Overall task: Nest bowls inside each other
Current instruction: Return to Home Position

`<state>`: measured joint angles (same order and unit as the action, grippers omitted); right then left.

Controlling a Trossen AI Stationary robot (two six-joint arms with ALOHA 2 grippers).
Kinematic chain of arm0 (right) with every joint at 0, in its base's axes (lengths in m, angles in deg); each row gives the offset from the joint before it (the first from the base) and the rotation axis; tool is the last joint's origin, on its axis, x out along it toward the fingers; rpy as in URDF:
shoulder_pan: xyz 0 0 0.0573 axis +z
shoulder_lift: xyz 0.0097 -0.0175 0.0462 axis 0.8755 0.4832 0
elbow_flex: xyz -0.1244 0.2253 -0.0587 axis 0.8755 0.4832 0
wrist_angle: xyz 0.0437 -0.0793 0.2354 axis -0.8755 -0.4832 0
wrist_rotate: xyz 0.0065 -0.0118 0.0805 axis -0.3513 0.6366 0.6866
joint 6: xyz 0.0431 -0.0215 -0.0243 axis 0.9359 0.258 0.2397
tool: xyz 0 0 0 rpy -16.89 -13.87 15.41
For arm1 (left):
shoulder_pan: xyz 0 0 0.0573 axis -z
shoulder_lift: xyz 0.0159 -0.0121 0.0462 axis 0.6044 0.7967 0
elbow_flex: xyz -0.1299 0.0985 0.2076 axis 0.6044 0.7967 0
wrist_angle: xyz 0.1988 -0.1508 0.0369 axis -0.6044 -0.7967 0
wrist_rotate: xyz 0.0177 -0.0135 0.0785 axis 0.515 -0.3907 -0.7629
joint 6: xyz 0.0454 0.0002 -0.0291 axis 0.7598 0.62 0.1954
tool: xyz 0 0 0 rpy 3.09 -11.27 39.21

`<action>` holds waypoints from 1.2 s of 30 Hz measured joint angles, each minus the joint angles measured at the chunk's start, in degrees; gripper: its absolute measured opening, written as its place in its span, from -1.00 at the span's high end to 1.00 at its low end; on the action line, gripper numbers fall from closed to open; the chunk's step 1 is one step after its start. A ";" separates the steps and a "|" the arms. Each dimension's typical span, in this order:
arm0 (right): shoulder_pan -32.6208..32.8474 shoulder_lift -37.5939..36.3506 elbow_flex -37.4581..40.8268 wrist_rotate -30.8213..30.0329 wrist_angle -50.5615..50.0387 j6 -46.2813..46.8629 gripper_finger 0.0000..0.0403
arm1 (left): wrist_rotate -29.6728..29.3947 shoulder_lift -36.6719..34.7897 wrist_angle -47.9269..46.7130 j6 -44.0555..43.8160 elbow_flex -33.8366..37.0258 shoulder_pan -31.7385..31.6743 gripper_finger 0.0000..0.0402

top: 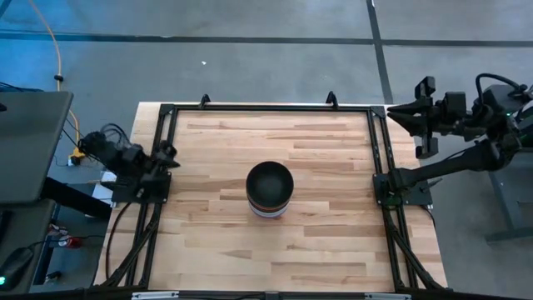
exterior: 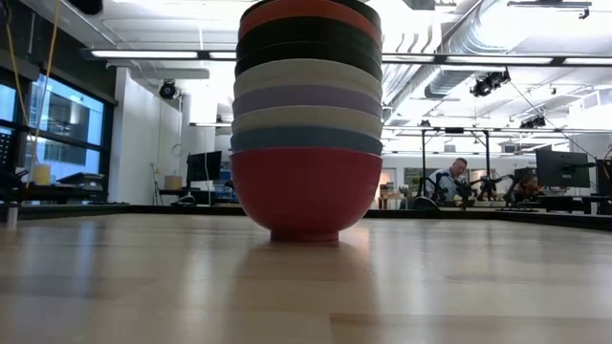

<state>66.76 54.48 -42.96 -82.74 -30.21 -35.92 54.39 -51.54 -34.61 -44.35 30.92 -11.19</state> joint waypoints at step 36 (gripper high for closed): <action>0.02 2.38 0.00 -4.62 3.07 2.89 0.78 | 9.96 1.85 18.53 3.61 14.92 -3.14 -0.05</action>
<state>66.78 56.86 -42.96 -87.35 -27.14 -33.03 64.35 -49.69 -16.07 -40.74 45.84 -14.33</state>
